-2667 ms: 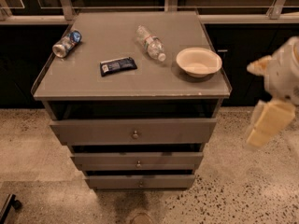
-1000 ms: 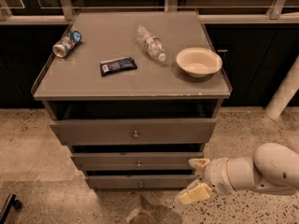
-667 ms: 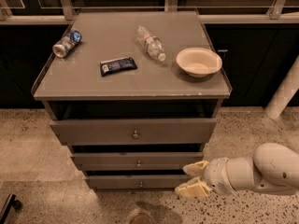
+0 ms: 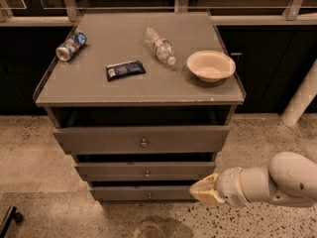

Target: Open middle drawer

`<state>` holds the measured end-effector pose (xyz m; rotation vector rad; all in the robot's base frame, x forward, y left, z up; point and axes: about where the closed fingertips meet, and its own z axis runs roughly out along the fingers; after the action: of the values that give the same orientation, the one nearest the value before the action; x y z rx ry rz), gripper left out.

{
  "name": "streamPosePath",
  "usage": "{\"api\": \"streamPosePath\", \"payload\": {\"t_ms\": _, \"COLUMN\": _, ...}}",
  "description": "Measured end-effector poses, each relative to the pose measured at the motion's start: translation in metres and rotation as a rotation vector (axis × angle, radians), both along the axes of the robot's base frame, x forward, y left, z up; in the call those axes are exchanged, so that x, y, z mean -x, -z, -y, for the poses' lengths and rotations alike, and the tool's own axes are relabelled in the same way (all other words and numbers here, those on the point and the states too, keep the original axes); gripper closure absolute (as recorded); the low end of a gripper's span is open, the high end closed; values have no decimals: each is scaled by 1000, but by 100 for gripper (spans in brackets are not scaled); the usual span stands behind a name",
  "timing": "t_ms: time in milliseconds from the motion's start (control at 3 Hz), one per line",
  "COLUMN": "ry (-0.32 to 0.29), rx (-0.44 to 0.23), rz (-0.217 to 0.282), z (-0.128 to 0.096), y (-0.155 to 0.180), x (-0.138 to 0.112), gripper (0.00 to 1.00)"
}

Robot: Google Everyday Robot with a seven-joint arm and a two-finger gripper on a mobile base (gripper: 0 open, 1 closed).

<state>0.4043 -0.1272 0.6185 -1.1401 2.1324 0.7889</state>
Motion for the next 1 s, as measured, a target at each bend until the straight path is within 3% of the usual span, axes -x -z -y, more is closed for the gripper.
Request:
{"api": "streamPosePath", "payload": {"t_ms": 333, "ry": 70, "rx": -54, "rz": 52, "z": 4, "y": 11, "x": -8, "gripper": 100}}
{"api": "streamPosePath", "payload": {"t_ms": 1000, "ry": 319, "rx": -240, "rz": 266, "z": 28, "y": 58, "x": -59, "gripper": 100}}
